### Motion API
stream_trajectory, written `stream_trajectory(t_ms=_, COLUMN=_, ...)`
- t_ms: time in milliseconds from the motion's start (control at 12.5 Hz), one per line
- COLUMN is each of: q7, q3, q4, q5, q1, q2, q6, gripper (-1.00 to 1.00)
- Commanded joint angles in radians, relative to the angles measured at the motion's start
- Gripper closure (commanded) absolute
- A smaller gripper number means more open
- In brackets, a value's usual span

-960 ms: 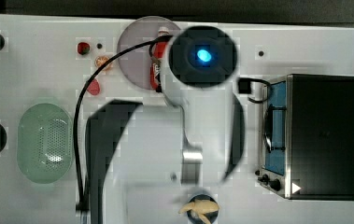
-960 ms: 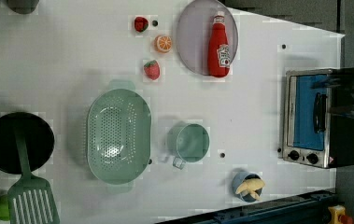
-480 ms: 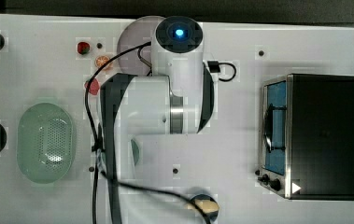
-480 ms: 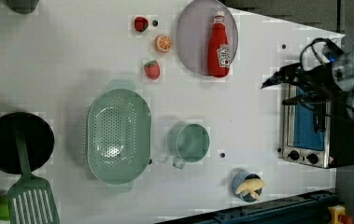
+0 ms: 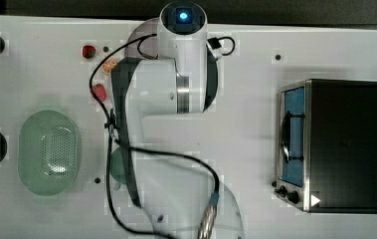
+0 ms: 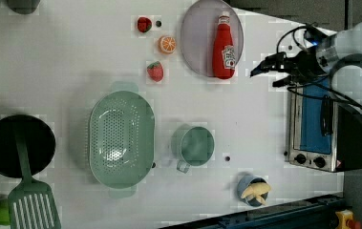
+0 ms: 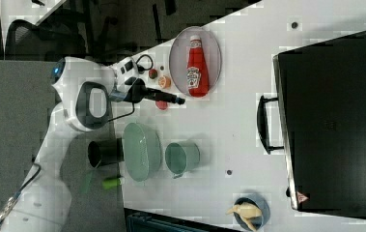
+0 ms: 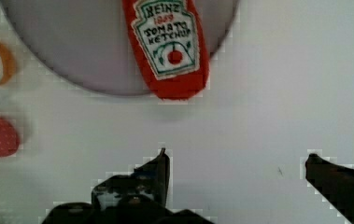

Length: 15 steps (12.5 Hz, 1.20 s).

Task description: Pick ketchup from plate and place it on table.

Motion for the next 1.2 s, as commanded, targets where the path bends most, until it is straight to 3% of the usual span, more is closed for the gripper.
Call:
stream_trajectory(t_ms=80, q7=-0.147, q3=-0.001, q4=0.079, q5=-0.058, q1=0.029, q2=0.065, q6=0.107, gripper=-1.00)
stream_trajectory(t_ms=320, q7=-0.147, q3=-0.001, q4=0.131, q5=-0.136, q1=0.045, q2=0.163, q6=0.222, gripper=-1.00)
stream_trajectory(t_ms=800, q7=-0.147, q3=-0.003, q4=0.187, q5=-0.140, q1=0.050, q2=0.325, q6=0.364, gripper=-1.00)
stream_trajectory(t_ms=1200, q7=-0.147, q3=-0.006, q4=0.238, q5=-0.159, q1=0.055, q2=0.406, q6=0.386, gripper=-1.00)
